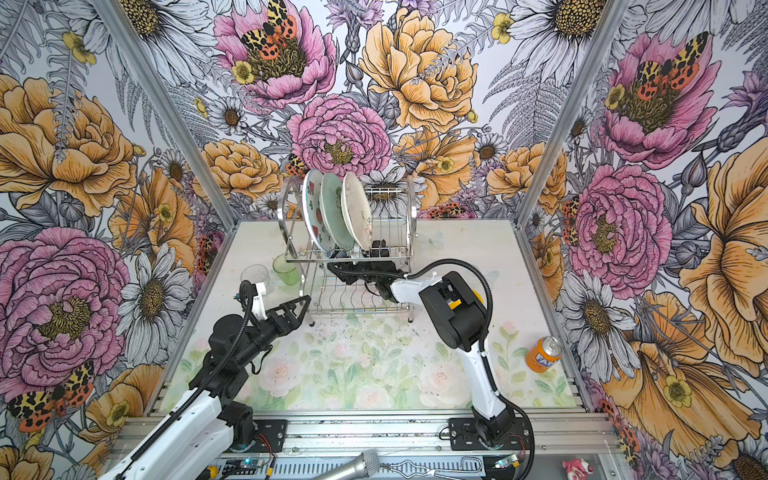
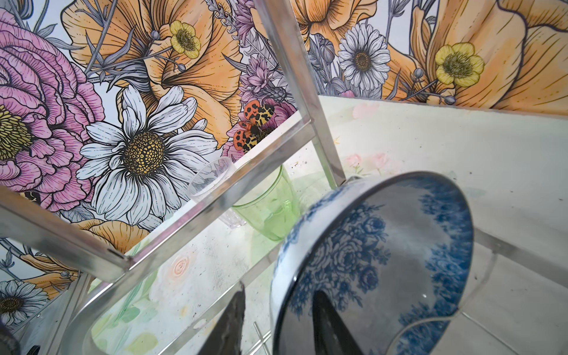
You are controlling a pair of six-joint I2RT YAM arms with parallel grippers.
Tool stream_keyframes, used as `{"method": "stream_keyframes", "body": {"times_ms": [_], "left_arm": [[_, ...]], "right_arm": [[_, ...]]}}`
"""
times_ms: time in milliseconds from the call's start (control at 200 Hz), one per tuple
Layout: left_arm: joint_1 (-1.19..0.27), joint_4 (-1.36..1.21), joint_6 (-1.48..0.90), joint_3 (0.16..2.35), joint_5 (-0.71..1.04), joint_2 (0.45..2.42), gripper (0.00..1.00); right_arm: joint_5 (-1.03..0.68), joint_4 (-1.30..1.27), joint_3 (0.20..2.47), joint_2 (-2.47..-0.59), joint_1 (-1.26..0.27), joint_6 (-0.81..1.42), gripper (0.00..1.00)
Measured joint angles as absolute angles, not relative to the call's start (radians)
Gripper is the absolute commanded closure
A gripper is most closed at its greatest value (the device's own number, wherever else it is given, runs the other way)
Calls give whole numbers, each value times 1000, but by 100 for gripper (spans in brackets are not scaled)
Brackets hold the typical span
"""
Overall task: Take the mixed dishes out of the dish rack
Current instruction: 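Close the right gripper on the rim of the blue-and-white bowl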
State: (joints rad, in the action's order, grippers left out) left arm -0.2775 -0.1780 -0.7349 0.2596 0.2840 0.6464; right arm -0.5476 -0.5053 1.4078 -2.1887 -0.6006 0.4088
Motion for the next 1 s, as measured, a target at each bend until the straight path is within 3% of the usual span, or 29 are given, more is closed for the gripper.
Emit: {"method": "stream_keyframes", "body": {"times_ms": [350,716,1001], "left_arm": [[-278,-186,-735,253,254,645,1],[-278,-223,-735,253,251,683,1],[-278,-230,-735,256,251,714,1]], "right_arm": [[-557,-512,1423,-2209,-601,433,71],[-580,-524,1424,-2221,-601,441,71],[-604,-560,1431,-2234,-598,456,87]]}}
